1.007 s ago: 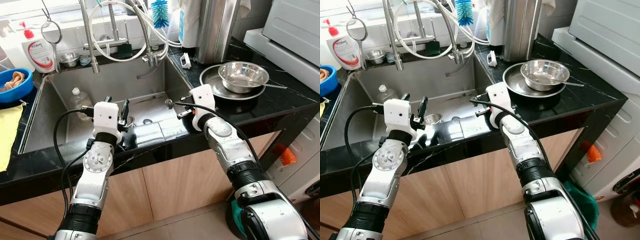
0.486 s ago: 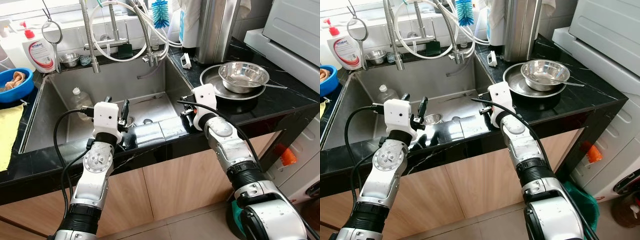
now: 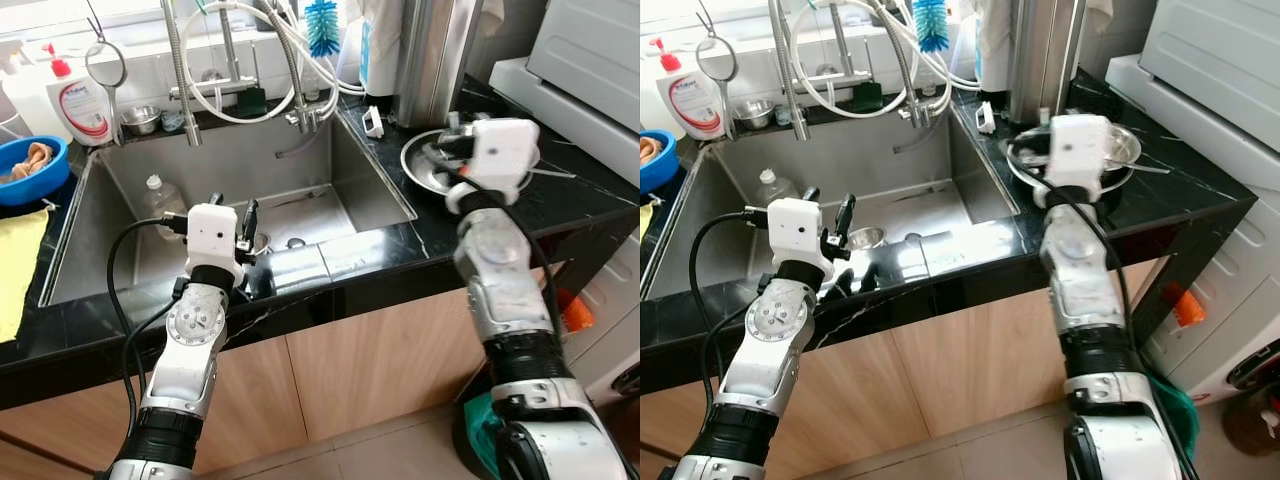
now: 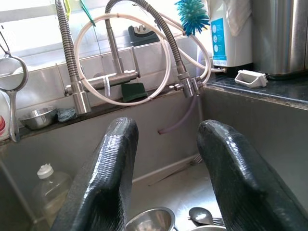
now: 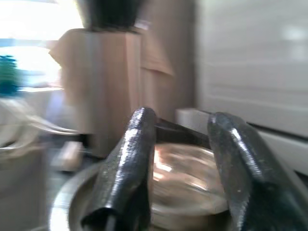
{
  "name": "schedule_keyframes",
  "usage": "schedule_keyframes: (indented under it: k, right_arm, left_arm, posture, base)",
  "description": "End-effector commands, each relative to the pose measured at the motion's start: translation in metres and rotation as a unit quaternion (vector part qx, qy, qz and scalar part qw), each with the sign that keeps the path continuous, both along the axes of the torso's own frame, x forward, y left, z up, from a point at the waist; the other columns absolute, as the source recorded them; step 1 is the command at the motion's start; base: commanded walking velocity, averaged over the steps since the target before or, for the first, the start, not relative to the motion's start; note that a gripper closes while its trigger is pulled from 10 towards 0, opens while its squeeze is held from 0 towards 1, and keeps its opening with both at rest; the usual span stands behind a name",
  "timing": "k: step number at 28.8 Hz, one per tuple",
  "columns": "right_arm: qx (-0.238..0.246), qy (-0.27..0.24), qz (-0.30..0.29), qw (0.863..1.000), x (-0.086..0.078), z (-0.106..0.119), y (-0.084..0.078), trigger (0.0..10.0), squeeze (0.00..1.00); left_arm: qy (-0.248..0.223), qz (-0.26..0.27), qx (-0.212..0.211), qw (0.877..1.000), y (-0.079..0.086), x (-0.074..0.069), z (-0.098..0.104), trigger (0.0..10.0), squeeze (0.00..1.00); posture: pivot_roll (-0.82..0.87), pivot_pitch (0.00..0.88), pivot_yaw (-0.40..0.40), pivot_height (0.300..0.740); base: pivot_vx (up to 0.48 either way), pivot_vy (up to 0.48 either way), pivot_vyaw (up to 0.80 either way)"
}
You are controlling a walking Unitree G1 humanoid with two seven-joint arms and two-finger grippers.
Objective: Kitchen organization
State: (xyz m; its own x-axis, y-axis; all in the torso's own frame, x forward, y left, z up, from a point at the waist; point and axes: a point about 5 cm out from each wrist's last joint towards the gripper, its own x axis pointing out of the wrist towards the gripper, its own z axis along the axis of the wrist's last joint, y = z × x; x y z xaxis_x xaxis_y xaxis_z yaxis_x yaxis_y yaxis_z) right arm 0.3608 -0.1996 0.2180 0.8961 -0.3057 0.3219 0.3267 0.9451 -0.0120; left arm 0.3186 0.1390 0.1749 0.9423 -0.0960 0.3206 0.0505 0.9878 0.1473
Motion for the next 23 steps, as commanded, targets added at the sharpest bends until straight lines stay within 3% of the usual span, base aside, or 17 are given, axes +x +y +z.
schedule_keyframes:
  k: [1, 4, 20, 21, 22, 23]
  right_arm:
    - [0.040, -0.010, -0.031, 0.999, -0.003, 0.001, -0.013, 10.0, 1.00]
    - [0.066, -0.003, -0.045, 0.997, -0.005, -0.003, -0.019, 10.0, 1.00]
    - [0.087, 0.002, -0.095, 0.992, -0.009, -0.009, -0.027, 10.0, 1.00]
    - [0.095, 0.004, -0.104, 0.990, -0.009, -0.010, -0.030, 10.0, 0.34]
    - [0.098, 0.004, -0.108, 0.989, -0.010, -0.010, -0.031, 10.0, 0.34]
    - [0.104, 0.007, -0.112, 0.988, -0.009, -0.011, -0.032, 10.0, 0.00]
  left_arm:
    - [0.002, 0.005, 0.007, 1.000, 0.002, 0.001, 0.001, 10.0, 0.00]
    - [0.002, 0.006, 0.007, 1.000, 0.002, 0.001, 0.001, 10.0, 0.00]
    - [0.006, 0.007, 0.009, 1.000, 0.003, 0.000, -0.002, 10.0, 0.00]
    - [0.007, 0.008, 0.008, 1.000, 0.003, 0.000, -0.002, 10.0, 0.00]
    - [0.007, 0.008, 0.008, 1.000, 0.003, 0.000, -0.002, 10.0, 0.00]
    - [0.007, 0.007, 0.008, 1.000, 0.003, 0.000, -0.002, 10.0, 0.00]
  posture:
    - [-0.16, 0.000, 0.088, 0.740]
    - [-0.16, 0.000, 0.088, 0.740]
    - [-0.16, 0.000, 0.089, 0.740]
    - [-0.16, 0.000, 0.087, 0.740]
    - [-0.16, 0.000, 0.087, 0.740]
    - [-0.16, 0.000, 0.087, 0.740]
  base:
    - [0.000, 0.000, 0.00]
    - [0.000, 0.000, 0.00]
    - [0.000, 0.000, 0.00]
    - [0.000, 0.000, 0.00]
    - [0.000, 0.000, 0.00]
    - [0.000, 0.000, 0.00]
